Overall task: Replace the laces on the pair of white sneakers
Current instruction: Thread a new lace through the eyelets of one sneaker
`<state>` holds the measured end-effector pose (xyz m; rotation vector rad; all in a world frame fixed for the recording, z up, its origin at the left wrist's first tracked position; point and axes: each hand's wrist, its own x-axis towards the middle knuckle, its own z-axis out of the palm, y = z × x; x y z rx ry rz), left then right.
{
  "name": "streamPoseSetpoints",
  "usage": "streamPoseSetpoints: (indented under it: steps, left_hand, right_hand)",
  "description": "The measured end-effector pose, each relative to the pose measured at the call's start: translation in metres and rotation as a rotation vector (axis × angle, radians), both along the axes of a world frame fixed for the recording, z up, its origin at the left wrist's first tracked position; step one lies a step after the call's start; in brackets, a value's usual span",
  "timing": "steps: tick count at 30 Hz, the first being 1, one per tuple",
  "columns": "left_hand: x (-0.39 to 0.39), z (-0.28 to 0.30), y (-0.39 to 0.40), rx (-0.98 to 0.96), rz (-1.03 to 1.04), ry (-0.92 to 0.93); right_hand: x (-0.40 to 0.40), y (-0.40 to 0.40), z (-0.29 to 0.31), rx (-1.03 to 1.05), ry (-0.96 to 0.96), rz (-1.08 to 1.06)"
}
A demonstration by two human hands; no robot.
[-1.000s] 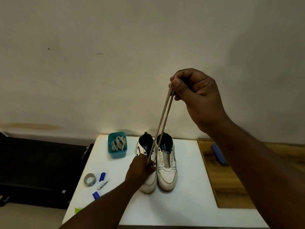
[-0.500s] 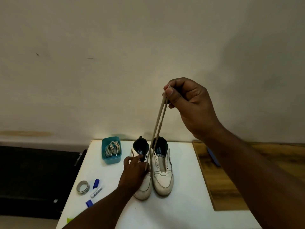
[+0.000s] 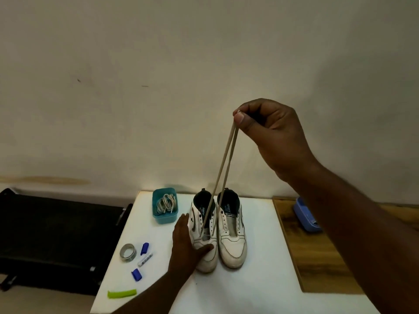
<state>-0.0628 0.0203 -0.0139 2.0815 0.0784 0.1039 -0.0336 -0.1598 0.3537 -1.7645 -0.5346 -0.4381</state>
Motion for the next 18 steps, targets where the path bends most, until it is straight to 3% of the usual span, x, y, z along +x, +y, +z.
streamPoseSetpoints:
  steps: [3, 11, 13, 18]
  left_hand:
    - [-0.008, 0.004, 0.008, -0.019, 0.028, 0.027]
    - [0.012, 0.071, 0.006, 0.021, -0.021, -0.286]
    - [0.011, 0.1, 0.0, -0.051, -0.089, -0.353]
    - [0.001, 0.151, -0.017, -0.304, -0.15, -0.276]
  right_hand:
    - [-0.003, 0.004, 0.003, -0.016, 0.027, -0.051]
    - [-0.016, 0.015, 0.012, -0.057, 0.088, -0.107]
    - [-0.018, 0.015, 0.012, -0.05, 0.103, -0.111]
    - [-0.018, 0.012, 0.008, 0.015, 0.139, -0.096]
